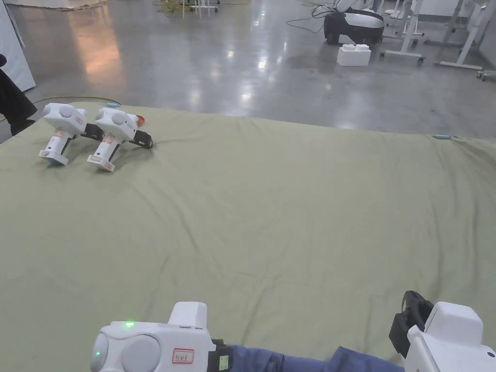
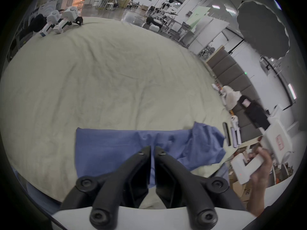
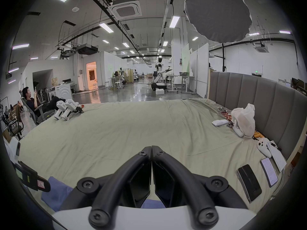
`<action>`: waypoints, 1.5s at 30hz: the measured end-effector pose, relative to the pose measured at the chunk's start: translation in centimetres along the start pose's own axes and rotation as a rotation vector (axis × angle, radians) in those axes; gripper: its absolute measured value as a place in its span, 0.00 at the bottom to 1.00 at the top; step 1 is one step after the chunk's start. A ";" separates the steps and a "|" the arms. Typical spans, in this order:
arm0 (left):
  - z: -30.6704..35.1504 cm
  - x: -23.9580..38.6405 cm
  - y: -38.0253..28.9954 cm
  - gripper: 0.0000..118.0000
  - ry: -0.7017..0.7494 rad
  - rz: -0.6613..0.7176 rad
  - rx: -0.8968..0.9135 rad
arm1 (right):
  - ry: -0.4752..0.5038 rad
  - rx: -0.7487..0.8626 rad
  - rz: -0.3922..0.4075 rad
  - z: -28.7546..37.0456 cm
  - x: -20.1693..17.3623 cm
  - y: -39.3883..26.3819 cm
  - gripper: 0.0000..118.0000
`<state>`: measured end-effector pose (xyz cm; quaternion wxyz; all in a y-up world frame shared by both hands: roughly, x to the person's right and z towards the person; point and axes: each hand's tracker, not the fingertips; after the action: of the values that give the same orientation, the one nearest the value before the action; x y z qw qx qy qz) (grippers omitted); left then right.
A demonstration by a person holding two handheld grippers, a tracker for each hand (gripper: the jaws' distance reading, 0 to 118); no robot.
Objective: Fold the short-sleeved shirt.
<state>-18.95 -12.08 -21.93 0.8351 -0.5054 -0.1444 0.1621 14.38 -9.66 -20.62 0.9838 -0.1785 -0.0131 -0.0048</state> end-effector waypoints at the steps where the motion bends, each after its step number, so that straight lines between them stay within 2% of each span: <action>1: -0.8 0.0 -0.2 0.02 0.009 -0.001 -0.016 | -0.002 0.000 -0.003 0.0 0.0 -0.1 0.00; 4: -3.8 0.5 -1.1 0.02 0.031 -0.051 -0.108 | -0.005 -0.002 -0.006 0.1 0.1 -0.2 0.00; 7: -6.1 1.4 -2.1 0.01 -0.020 -0.075 -0.180 | -0.007 -0.006 -0.001 0.2 0.1 -0.4 0.00; 11: -7.8 2.8 -2.9 0.01 -0.060 -0.090 -0.178 | -0.008 -0.012 0.001 0.2 0.2 -0.7 0.00; 14: -8.6 2.6 -2.9 0.01 -0.119 -0.048 -0.149 | -0.011 -0.013 -0.003 0.3 0.4 -0.7 0.00; 16: -9.0 2.4 -3.0 0.01 -0.110 -0.037 -0.149 | -0.013 -0.014 -0.005 0.2 0.6 -0.6 0.00; 21: -7.3 1.4 -2.5 0.03 -0.145 -0.032 -0.110 | -0.016 -0.013 0.000 0.2 0.8 -0.5 0.00; 22: -6.3 1.0 -2.2 0.04 -0.166 -0.029 -0.081 | -0.015 -0.013 0.000 0.2 0.8 -0.4 0.00; 24: -4.1 -0.3 -1.7 0.21 -0.201 -0.026 -0.040 | -0.015 -0.013 0.002 0.2 0.8 -0.3 0.00; 26: -1.6 -2.3 -1.2 0.45 -0.218 -0.006 0.004 | -0.011 -0.008 0.005 0.2 0.8 -0.2 0.00; 28: 0.4 -4.8 -1.0 0.55 -0.198 0.018 0.045 | -0.005 0.000 0.010 0.1 0.7 0.0 0.00; 32: 2.6 -10.1 -1.0 0.59 -0.108 0.063 0.122 | 0.008 0.025 0.018 0.0 0.4 0.5 0.00; 34: 2.6 -12.5 -1.1 0.60 -0.127 0.105 0.121 | 0.011 0.037 0.018 -0.1 0.2 0.8 0.00; 41: -1.0 -19.2 -3.3 0.61 -0.368 0.336 0.087 | 0.022 0.046 0.007 -0.5 -0.3 1.5 0.00; 43: -2.6 -19.6 -4.0 0.60 -0.405 0.365 0.032 | 0.028 0.030 -0.013 -0.5 -0.3 1.5 0.00; 45: -3.1 -19.7 -4.6 0.59 -0.501 0.365 0.047 | 0.027 0.026 -0.017 -0.5 -0.4 1.4 0.00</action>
<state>-35.01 -24.75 -20.78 0.7422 -0.4479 -0.2487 0.4321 14.02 -8.53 -21.56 0.9861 -0.1653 -0.0012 -0.0152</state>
